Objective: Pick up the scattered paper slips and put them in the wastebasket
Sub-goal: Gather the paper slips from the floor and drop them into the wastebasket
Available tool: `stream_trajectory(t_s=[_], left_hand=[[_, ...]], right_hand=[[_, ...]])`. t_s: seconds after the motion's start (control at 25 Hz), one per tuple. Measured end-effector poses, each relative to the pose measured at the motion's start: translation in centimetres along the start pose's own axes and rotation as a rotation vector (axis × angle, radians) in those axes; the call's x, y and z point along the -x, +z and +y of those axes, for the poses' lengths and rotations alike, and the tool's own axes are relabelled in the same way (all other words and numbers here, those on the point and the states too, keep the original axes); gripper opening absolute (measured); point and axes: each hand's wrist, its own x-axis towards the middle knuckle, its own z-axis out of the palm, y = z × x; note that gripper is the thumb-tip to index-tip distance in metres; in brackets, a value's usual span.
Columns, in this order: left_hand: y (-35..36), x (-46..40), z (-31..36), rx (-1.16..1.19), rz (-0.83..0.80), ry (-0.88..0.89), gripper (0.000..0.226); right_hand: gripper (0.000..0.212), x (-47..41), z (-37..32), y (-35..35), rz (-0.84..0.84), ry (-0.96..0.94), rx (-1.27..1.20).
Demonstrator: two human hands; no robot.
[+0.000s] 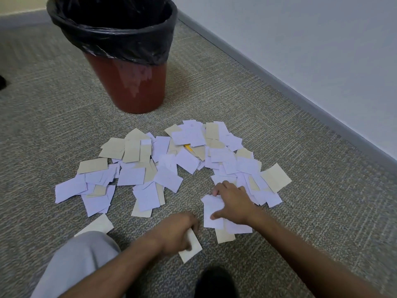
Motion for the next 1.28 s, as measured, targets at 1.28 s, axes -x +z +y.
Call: stream_trajectory(t_s=[1.28], left_hand=[[0.0,-7.0,3.9,-0.236,0.129,0.052,0.089]], right_hand=[[0.059,8.9,4.9,2.7,0.109,0.248,-0.257]])
